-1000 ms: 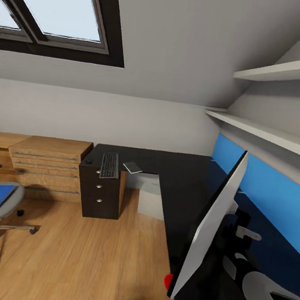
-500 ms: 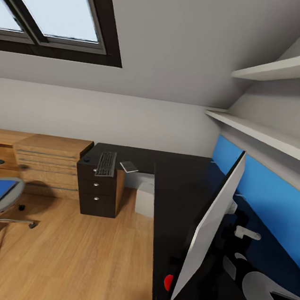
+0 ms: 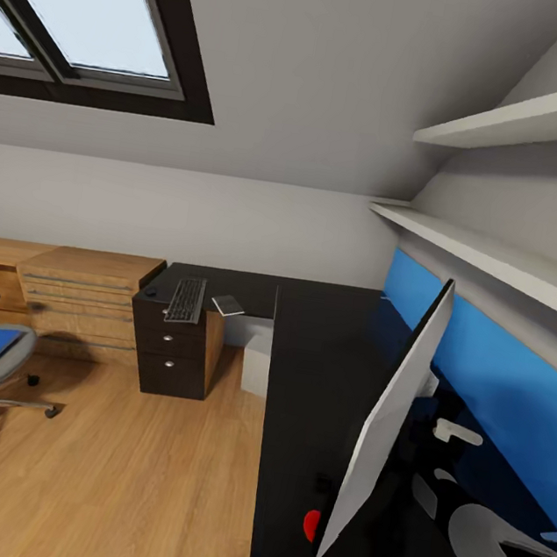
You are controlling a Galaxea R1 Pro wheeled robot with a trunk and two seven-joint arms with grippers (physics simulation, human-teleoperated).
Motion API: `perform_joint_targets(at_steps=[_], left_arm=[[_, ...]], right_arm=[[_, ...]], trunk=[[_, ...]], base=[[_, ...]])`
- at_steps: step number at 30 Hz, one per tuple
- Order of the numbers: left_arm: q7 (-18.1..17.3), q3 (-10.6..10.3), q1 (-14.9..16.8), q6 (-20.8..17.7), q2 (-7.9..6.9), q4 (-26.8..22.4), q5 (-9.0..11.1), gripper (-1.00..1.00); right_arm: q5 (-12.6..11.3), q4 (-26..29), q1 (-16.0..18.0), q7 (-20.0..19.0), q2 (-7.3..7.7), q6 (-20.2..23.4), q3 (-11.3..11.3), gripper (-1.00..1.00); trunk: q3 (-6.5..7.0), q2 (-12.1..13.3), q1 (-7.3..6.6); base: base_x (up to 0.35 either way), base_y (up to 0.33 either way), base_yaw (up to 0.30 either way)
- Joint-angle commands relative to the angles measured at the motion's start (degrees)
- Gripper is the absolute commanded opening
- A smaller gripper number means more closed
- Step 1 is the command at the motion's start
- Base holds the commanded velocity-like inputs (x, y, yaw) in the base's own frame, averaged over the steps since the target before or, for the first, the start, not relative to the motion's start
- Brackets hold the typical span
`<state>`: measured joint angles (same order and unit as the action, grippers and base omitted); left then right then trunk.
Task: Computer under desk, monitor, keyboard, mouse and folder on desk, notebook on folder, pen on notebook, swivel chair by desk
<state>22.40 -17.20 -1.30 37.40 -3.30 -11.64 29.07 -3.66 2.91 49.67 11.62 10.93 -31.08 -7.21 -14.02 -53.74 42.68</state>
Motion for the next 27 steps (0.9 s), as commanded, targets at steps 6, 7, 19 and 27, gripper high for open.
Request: perform_joint_targets(at_steps=[6,7,19,27], left_arm=[[0.46,-0.78,-0.04,11.64,0.45,4.94,-0.04,1.0],[0.45,-0.79,-0.03,12.29,0.49,5.23,-0.05,1.0],[0.88,-0.74,-0.03,13.15,0.93,5.75,0.02,1.0],[0.97,-0.73,-0.05,13.13,0.97,5.75,0.02,1.0]], right_arm=[[-0.64,-0.01,0.06,-0.11,-0.03,-0.38,-0.87,-1.0],[-0.64,-0.01,0.05,-0.11,-0.03,-0.38,-0.87,-1.0],[-0.45,-0.14,0.06,-0.04,-0.5,-0.36,-0.71,-1.0],[-0.3,-0.05,0.07,-0.02,-0.98,-0.38,-0.78,-1.0]], trunk=[[-0.06,-0.05,0.01],[-0.06,-0.05,0.01],[-0.06,-0.05,0.01],[-0.06,-0.05,0.01]], base=[[0.0,-0.001,0.0],[0.0,0.0,0.0],[0.0,0.0,0.0],[0.0,0.0,0.0]])
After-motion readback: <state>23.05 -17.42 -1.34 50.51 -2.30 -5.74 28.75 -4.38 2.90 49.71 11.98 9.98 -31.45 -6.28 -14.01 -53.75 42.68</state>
